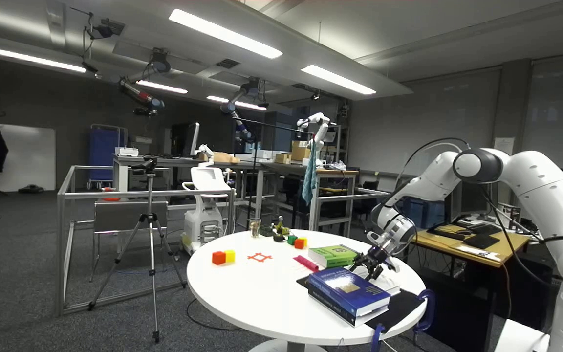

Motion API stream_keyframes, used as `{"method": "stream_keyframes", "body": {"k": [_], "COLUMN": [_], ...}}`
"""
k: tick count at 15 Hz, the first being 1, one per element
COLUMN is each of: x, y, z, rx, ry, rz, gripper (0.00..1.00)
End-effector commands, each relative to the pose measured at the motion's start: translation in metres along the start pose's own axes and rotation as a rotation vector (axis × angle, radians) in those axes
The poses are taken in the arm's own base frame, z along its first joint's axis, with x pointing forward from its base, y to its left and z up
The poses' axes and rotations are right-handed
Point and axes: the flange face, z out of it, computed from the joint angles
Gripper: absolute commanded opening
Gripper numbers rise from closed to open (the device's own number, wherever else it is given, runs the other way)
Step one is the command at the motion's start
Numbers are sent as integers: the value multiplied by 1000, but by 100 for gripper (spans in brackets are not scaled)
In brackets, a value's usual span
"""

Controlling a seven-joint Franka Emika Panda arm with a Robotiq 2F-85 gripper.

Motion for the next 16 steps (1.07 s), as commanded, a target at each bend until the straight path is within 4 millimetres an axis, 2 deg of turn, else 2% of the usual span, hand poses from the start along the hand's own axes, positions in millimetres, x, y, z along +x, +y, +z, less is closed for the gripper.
{"method": "stream_keyframes", "body": {"k": [1, 7, 16], "x": [13, 14, -9], "y": [12, 22, 22], "z": [5, 1, -23], "rx": [6, 6, 13], "ry": [15, -20, -90], "rz": [-69, -101, -130], "gripper": [100, 100, 100]}}
